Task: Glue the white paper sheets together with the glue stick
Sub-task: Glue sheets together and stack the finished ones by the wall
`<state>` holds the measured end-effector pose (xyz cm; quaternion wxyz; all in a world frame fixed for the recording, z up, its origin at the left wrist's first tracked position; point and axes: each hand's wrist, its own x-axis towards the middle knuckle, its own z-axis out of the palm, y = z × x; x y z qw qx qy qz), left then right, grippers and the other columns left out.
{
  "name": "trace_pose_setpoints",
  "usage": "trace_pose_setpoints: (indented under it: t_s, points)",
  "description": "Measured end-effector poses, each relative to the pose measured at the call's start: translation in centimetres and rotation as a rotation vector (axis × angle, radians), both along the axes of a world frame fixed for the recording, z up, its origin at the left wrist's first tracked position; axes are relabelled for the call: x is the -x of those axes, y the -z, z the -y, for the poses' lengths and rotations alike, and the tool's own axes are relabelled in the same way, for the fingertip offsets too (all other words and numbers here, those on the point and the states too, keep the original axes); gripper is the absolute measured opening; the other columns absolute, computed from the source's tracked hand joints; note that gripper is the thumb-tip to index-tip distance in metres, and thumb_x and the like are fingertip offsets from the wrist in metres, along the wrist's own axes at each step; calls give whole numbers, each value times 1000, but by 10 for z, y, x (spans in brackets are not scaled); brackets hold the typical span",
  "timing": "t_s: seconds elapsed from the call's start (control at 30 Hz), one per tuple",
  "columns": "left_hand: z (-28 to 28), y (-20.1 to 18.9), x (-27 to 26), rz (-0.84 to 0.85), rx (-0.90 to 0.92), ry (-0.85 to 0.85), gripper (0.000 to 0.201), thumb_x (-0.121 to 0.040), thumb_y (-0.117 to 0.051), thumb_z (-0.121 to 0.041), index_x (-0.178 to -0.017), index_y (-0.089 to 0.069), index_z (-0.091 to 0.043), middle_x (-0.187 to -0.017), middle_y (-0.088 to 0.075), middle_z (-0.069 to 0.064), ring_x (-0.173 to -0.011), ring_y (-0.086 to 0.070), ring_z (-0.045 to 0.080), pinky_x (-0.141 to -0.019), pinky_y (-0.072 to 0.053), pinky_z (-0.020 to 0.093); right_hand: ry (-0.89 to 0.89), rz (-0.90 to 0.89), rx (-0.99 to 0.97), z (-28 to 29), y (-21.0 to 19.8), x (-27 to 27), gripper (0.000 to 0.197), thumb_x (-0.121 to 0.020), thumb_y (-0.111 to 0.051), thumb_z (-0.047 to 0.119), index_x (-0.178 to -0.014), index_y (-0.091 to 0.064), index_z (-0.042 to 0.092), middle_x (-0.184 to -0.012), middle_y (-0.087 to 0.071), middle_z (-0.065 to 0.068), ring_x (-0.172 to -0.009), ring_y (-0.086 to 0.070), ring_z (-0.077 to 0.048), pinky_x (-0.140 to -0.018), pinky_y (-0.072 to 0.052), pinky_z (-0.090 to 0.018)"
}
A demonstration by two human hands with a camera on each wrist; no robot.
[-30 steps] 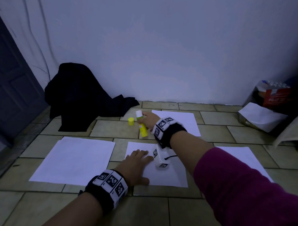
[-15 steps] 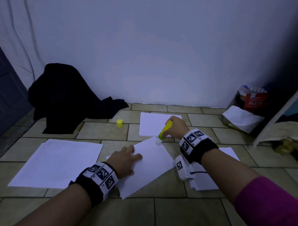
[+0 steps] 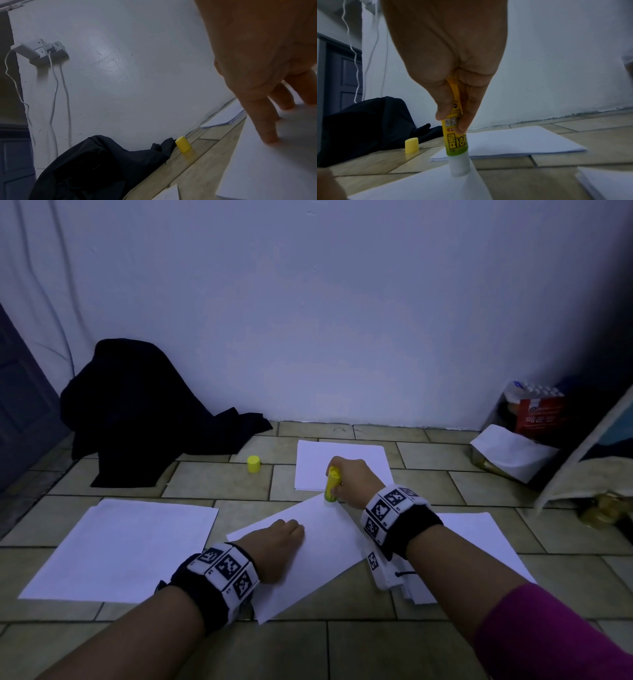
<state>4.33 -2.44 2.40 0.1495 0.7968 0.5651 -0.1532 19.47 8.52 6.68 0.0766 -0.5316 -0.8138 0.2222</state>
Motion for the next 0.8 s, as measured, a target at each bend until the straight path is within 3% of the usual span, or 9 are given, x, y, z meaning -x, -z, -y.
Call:
trace_pose_setpoints:
  t_s: [0.1, 0.27, 0.43, 0.57, 0.63, 0.7, 0.8]
  points:
    - [-3, -2, 1, -1, -4, 20, 63, -87, -63, -14, -141, -30, -8, -141, -32, 10, -126, -35, 25, -101, -39, 38, -44, 26, 19, 10, -5, -16, 27, -86, -51, 2, -112, -56, 7, -110, -62, -15, -101, -58, -29, -77, -48, -33]
    - [-7, -2, 3, 6, 3, 42, 69, -89, -61, -14, -148, -25, -18, -145, -29, 5, -132, -32, 23, -103, -38, 35, -97, 30, 32, 27, -4, -48, 26, -83, -55, 1, -106, -60, 12, -105, -64, -11, -91, -58, -24, -70, -47, -29]
    - [-13, -7, 9, 9, 42, 68, 72, -91, -61, -21, -151, -22, -23, -150, -26, 2, -136, -29, 21, -108, -35, 37, -121, 97, 42, 35, 0, -68, 31, -84, -62, 5, -112, -59, 18, -112, -61, -8, -90, -51, -15, -70, -39, -21]
    - [-15, -12, 12, 20, 90, 61, 71, -92, -61, -27, -152, -23, -27, -153, -23, -3, -138, -28, 19, -110, -34, 37, -150, 155, 75, 36, -8, -75, 34, -83, -66, 8, -115, -59, 16, -112, -58, -3, -95, -48, -14, -72, -39, -21]
    - [-14, -14, 11, -4, 98, 63, 68, -93, -59, -30, -152, -25, -27, -152, -23, -3, -137, -30, 19, -108, -36, 37, -115, 71, 104, 33, -13, -78, 30, -80, -68, 4, -107, -62, 16, -102, -58, -2, -89, -52, -14, -69, -47, -23]
    - [-14, -16, 10, -36, 89, 59, 61, -96, -56, -30, -151, -29, -25, -150, -26, 0, -135, -35, 21, -106, -37, 36, -8, -145, 150, 26, -18, -83, 25, -78, -69, 0, -95, -62, 17, -94, -63, -6, -78, -61, -19, -71, -57, -31]
    - [-14, -13, 10, -47, 37, 28, 51, -96, -56, -24, -144, -40, -23, -144, -33, 3, -124, -46, 25, -99, -43, 37, 154, -322, 109, 15, -23, -87, 23, -78, -68, -2, -93, -62, 14, -86, -62, -4, -69, -61, -13, -58, -53, -18]
